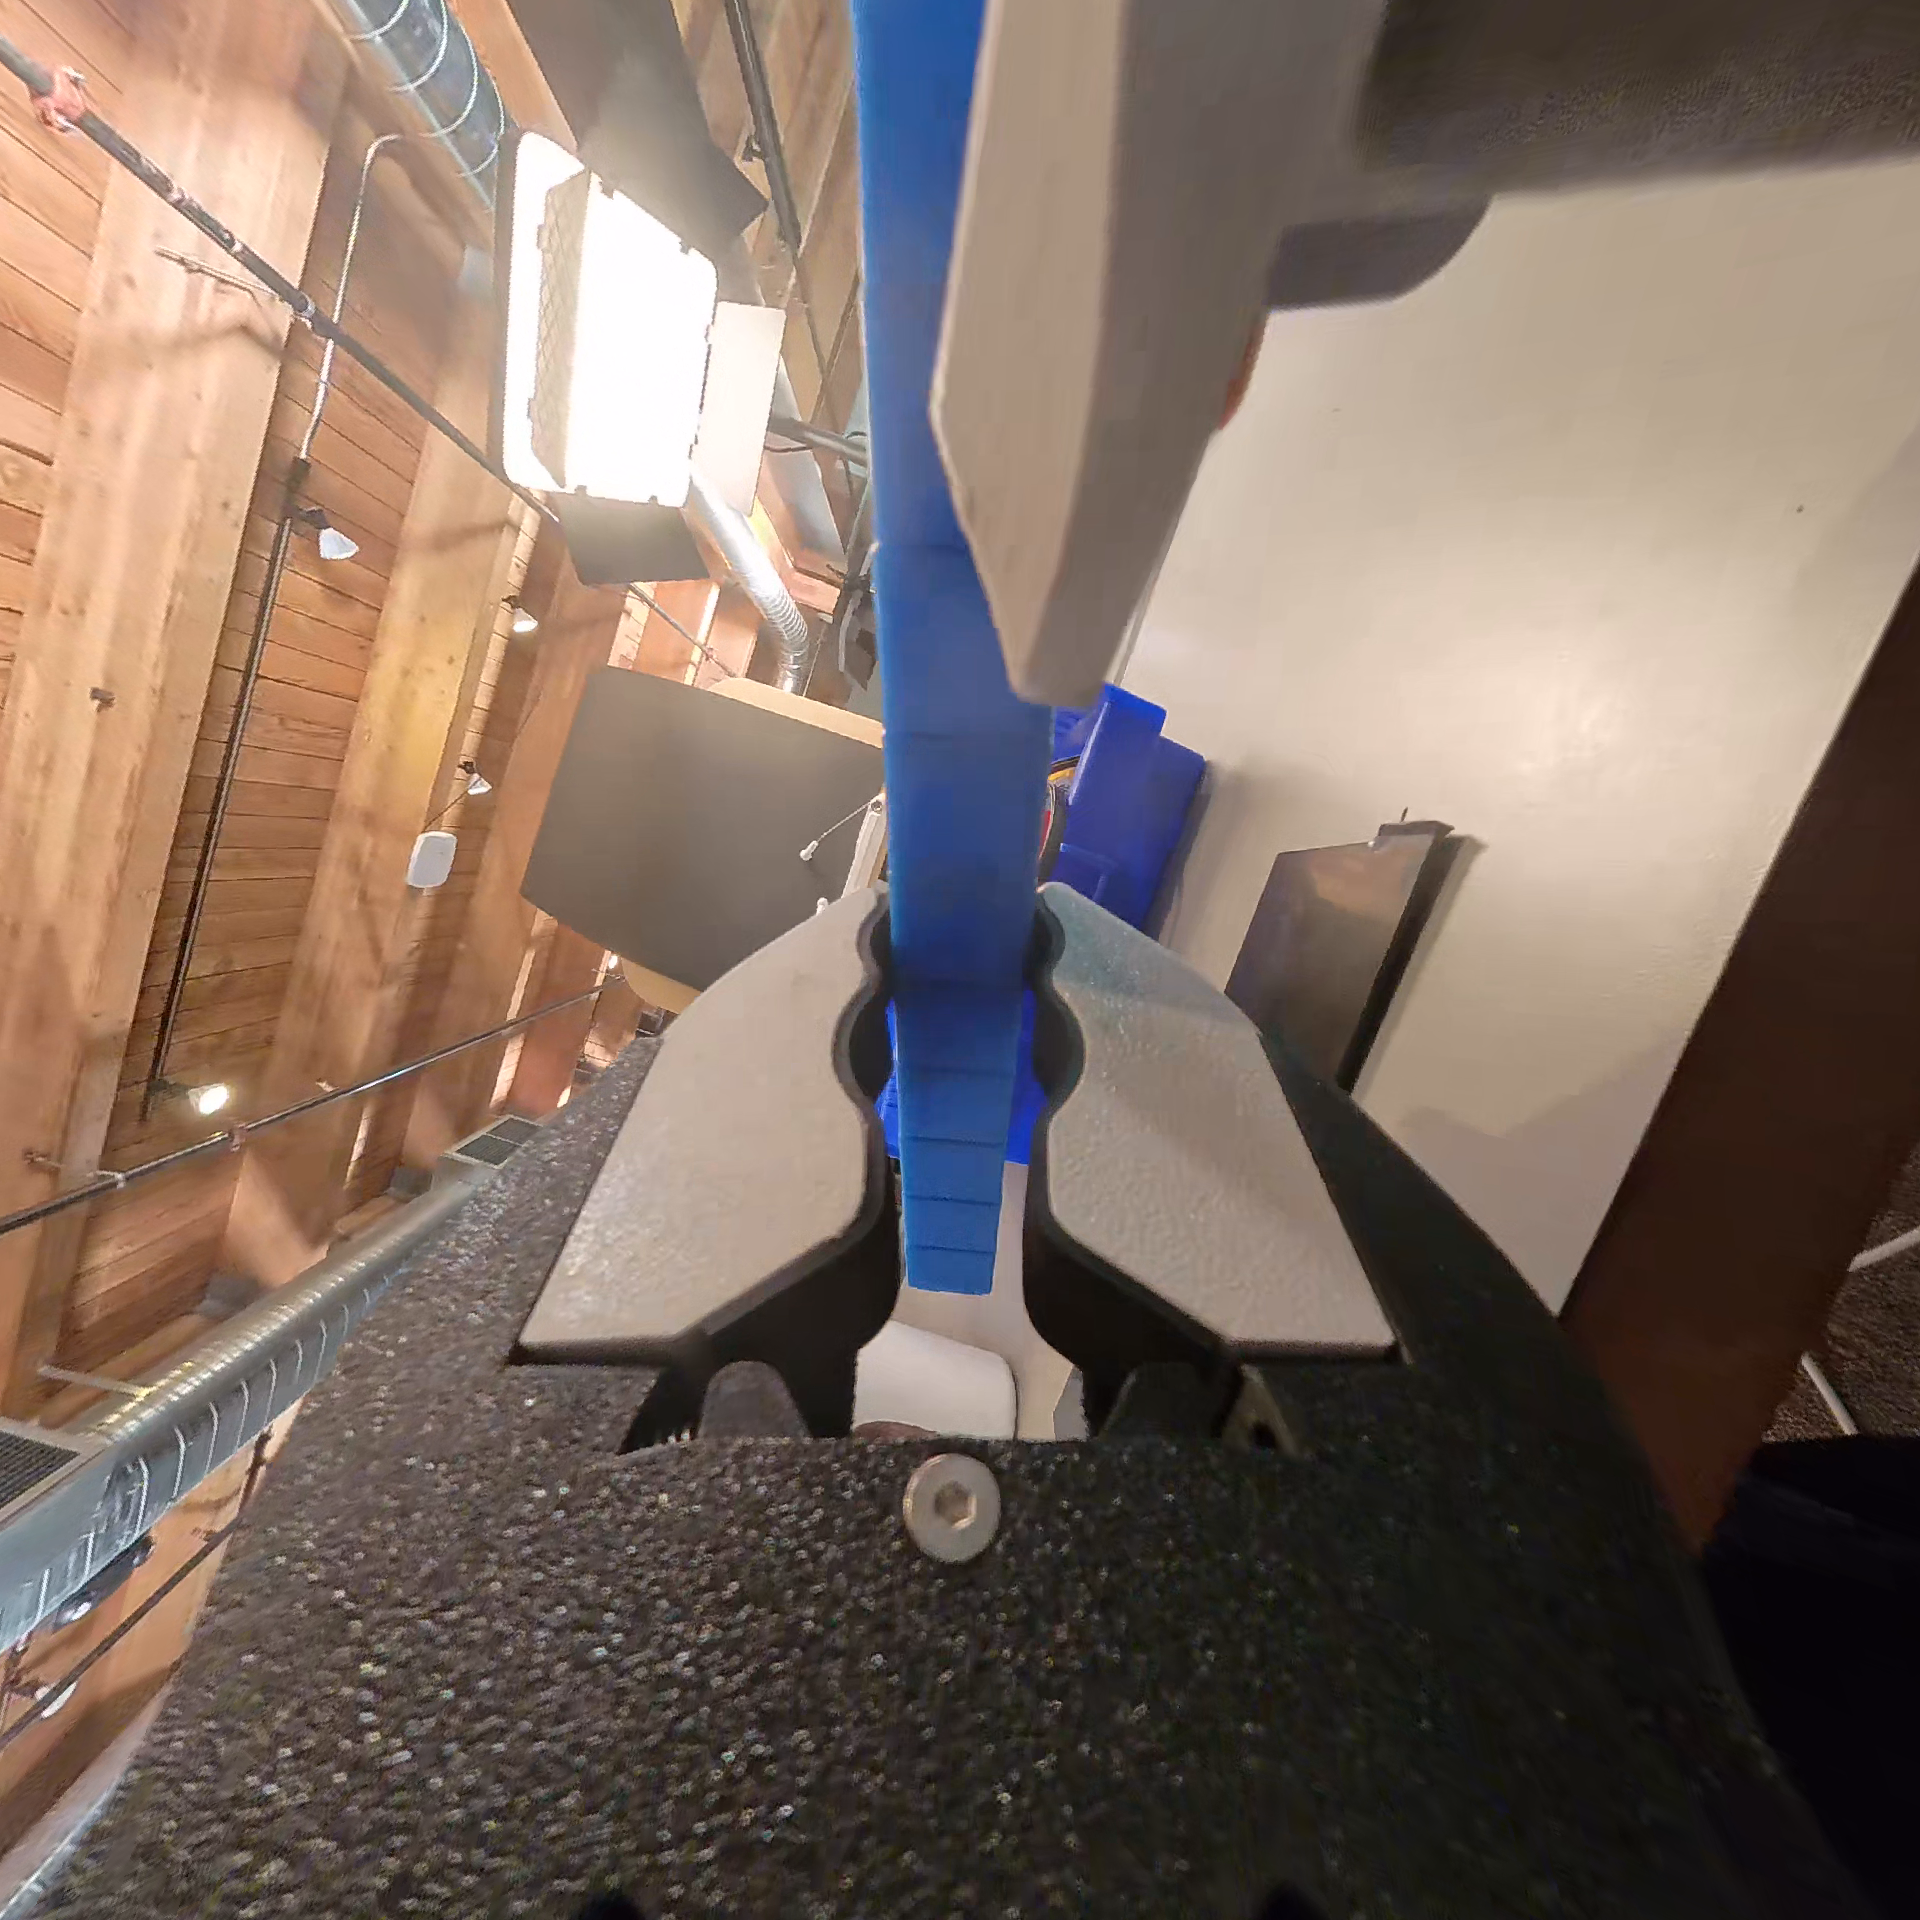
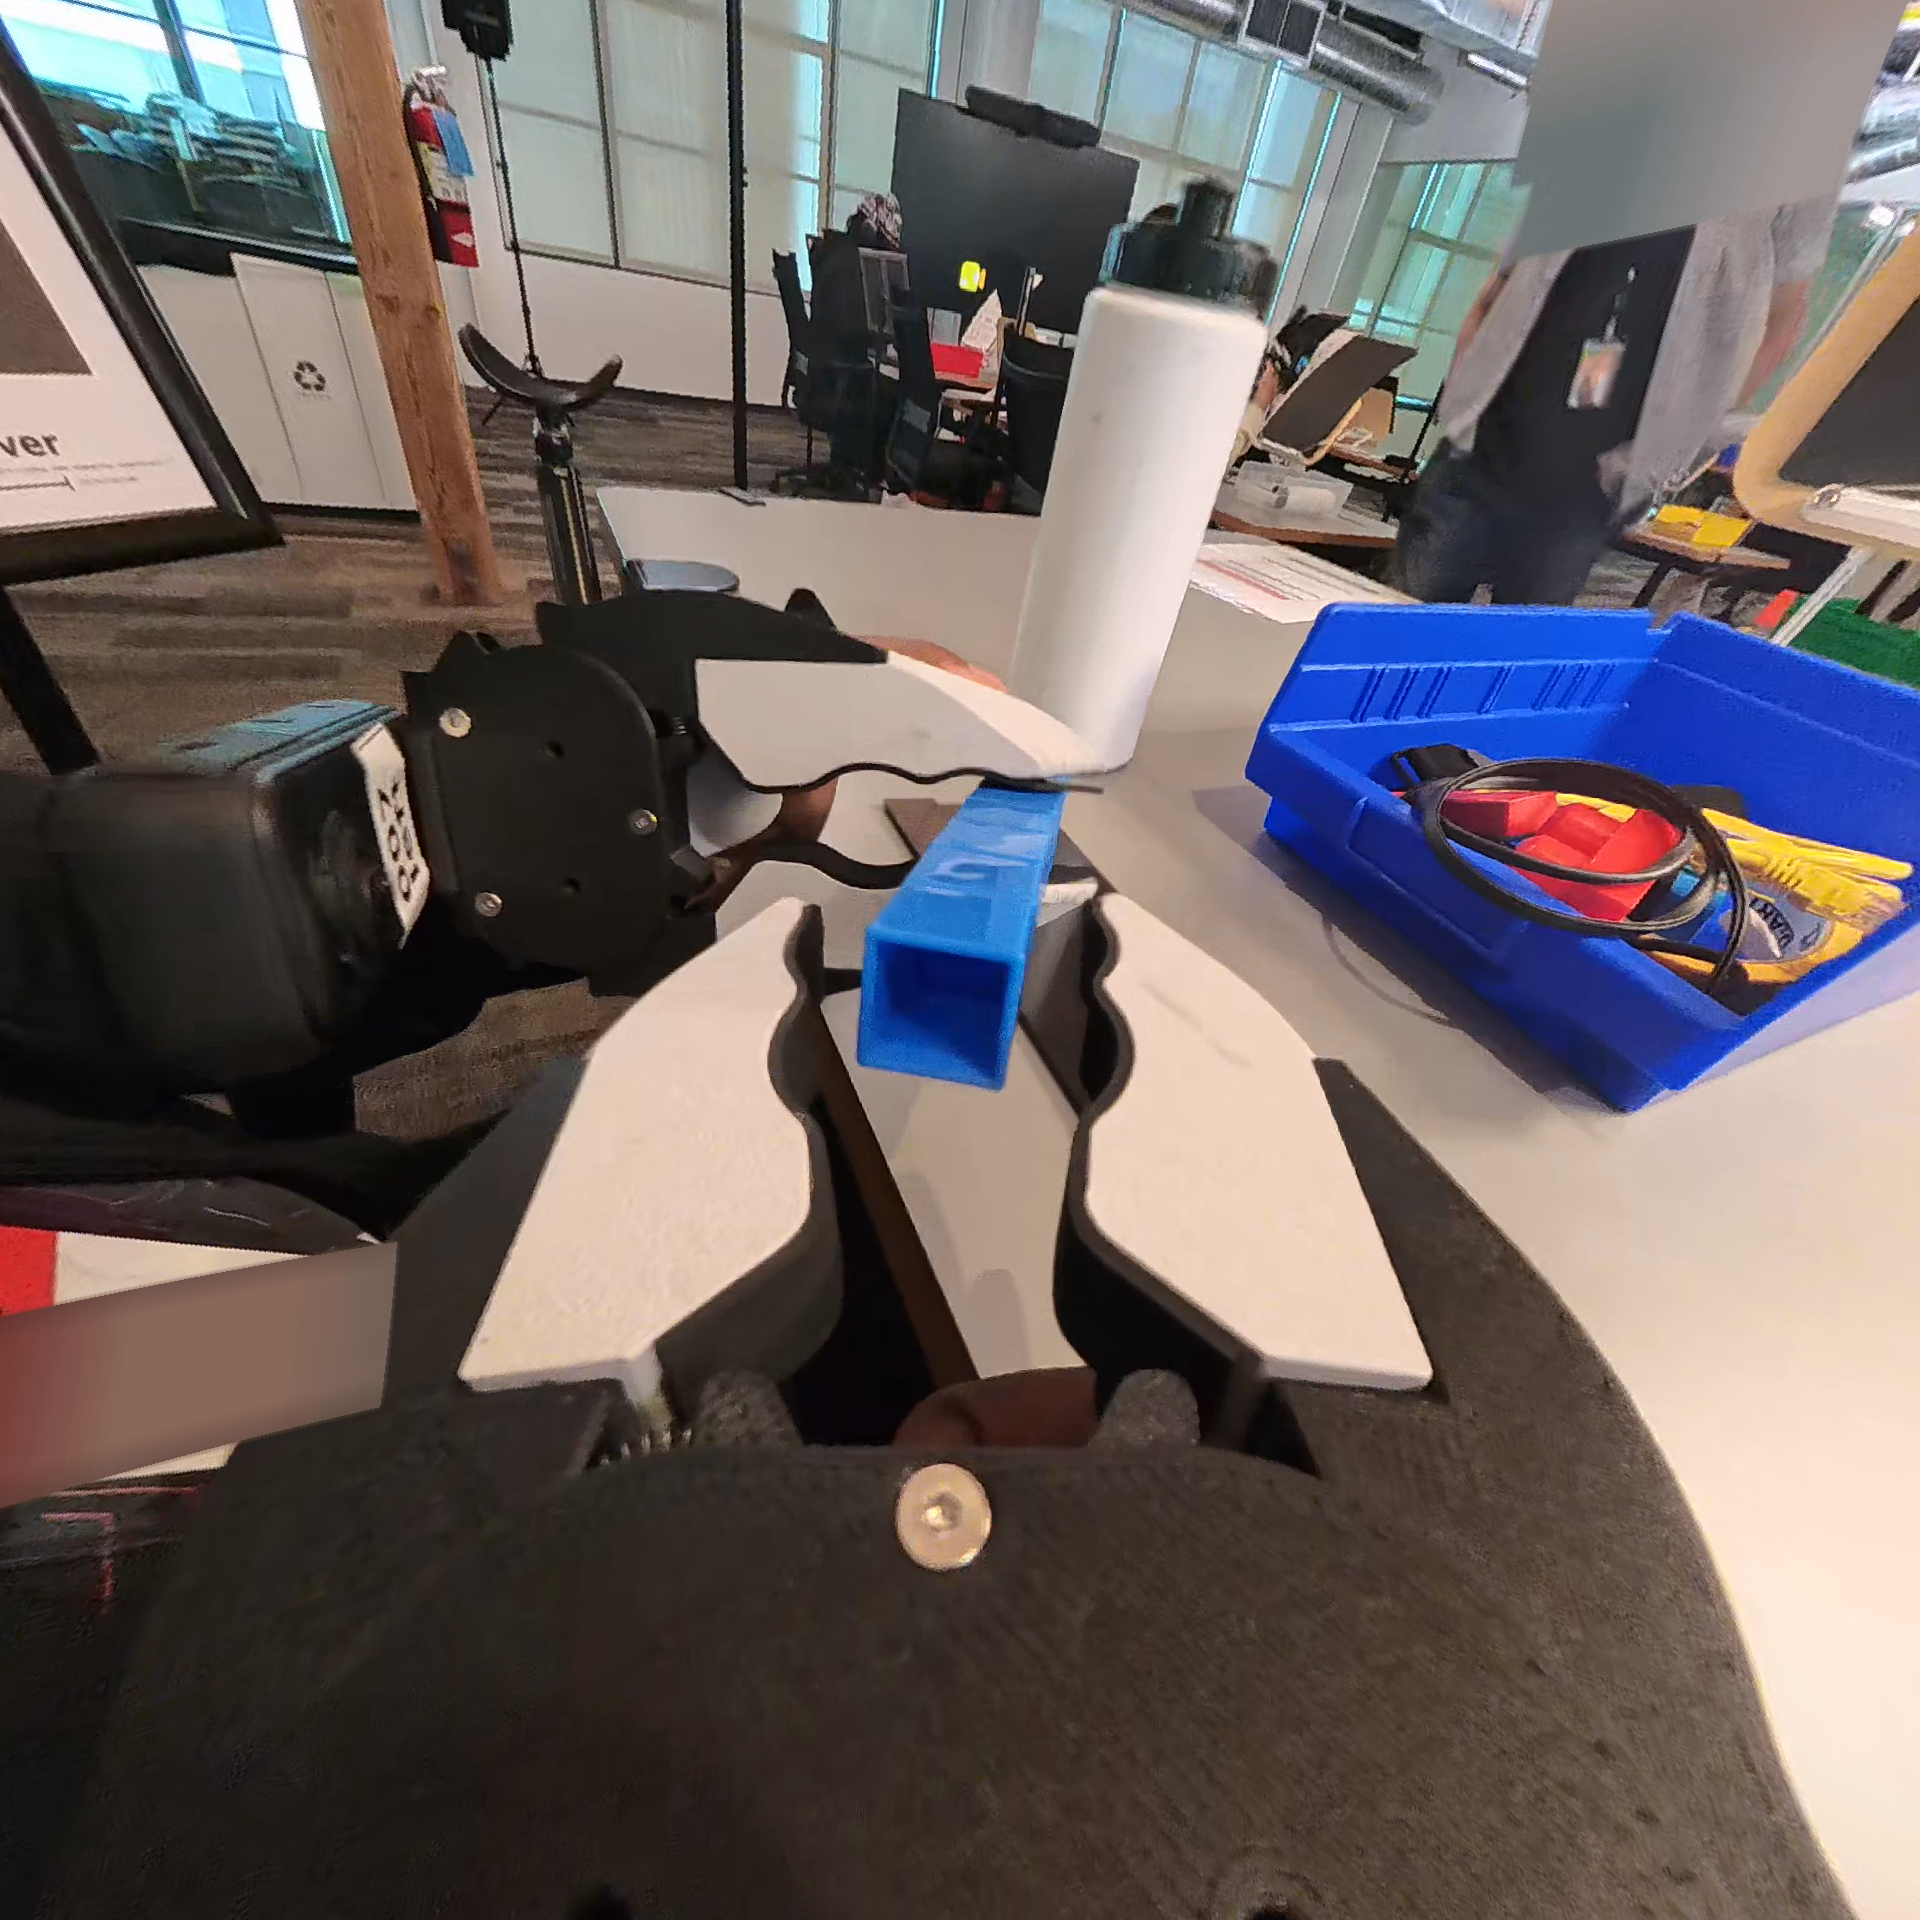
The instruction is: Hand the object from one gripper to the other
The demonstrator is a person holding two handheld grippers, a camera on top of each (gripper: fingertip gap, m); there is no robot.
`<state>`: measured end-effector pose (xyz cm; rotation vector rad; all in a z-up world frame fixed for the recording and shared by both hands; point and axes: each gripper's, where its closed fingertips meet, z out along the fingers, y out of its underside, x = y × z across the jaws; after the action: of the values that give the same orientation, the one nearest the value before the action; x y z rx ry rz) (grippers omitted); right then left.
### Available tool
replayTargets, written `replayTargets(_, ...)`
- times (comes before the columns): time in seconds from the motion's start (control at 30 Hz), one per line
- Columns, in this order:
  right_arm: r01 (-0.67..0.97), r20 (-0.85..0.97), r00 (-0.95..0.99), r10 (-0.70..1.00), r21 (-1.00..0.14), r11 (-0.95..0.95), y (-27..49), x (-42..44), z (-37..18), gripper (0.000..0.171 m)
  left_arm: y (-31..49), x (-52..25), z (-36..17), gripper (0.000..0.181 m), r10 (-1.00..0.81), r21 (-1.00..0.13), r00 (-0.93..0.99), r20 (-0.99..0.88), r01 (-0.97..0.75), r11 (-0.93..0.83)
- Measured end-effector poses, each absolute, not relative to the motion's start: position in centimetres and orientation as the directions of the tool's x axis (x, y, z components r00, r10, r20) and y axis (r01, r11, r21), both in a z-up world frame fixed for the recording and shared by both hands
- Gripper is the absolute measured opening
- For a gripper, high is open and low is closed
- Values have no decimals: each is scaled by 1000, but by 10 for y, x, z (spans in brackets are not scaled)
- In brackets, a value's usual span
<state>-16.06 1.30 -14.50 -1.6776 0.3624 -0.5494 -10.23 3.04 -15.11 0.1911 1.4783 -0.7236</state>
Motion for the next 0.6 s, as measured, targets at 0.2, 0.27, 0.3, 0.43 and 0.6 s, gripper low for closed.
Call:
replayTargets(0.2, 82, 196, 785, -588, -973, -214, 14, -149, -153, 25, 25, -106, -155, 23, -290, -251, -19, -957, 562, 788)
replayTargets(0.27, 87, 203, 775, -598, -972, -217, 13, -148, -153, 25, 24, -108, -158, 23, -282, -245, -27, -959, 578, 779)
replayTargets(0.3, 84, 204, 770, -605, -972, -221, 13, -147, -154, 28, 24, -109, -158, 23, -279, -242, -30, -960, 590, 770)
replayTargets(0.43, 56, 193, 770, -609, -970, -236, 16, -146, -156, 42, 26, -107, -160, 23, -264, -226, -20, -964, 585, 779)
replayTargets(0.6, 51, 185, 771, -610, -972, -229, 16, -147, -158, 34, 24, -110, -159, 24, -241, -183, 20, -970, 592, 785)
